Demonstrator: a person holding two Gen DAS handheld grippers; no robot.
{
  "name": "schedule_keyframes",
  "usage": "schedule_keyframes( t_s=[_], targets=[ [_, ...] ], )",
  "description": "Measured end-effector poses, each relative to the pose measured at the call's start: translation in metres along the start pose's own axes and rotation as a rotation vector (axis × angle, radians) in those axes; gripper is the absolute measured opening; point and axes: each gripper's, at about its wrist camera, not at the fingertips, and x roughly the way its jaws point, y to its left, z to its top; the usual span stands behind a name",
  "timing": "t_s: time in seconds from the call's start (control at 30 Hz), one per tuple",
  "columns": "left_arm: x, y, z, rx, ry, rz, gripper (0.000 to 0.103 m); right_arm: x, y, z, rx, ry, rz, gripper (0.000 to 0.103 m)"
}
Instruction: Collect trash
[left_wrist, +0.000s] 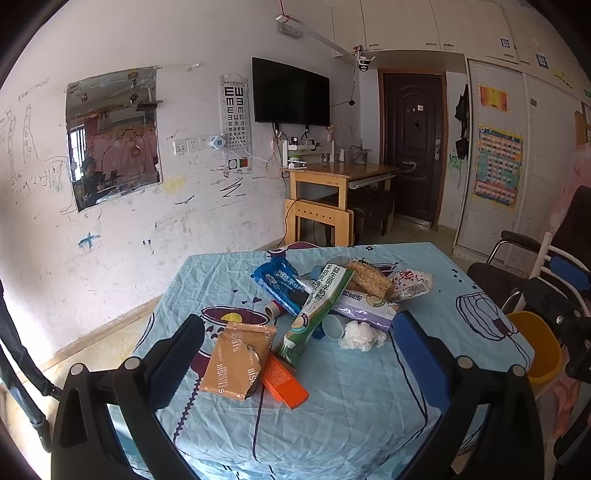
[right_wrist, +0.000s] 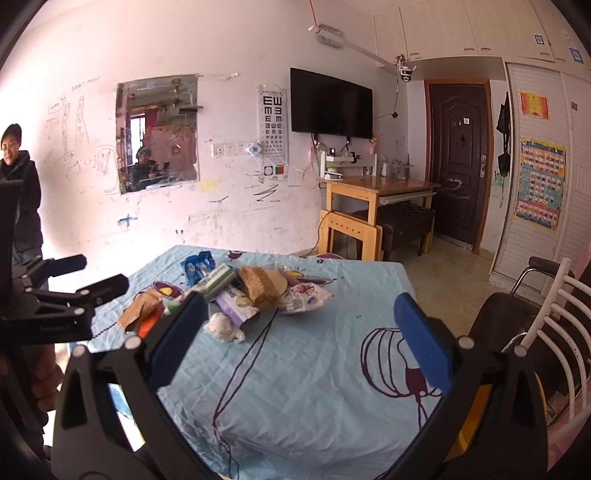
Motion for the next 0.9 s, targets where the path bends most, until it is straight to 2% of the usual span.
schedule_keyframes(
  t_s=[0.9],
  targets=[
    [0.0071, -0.0009, -0.002, -0.004, 0.015, 0.005, 0.098, 0.0041, -0.0001, -0.0023, -0.005, 0.004, 0.011, 0.098]
  ],
)
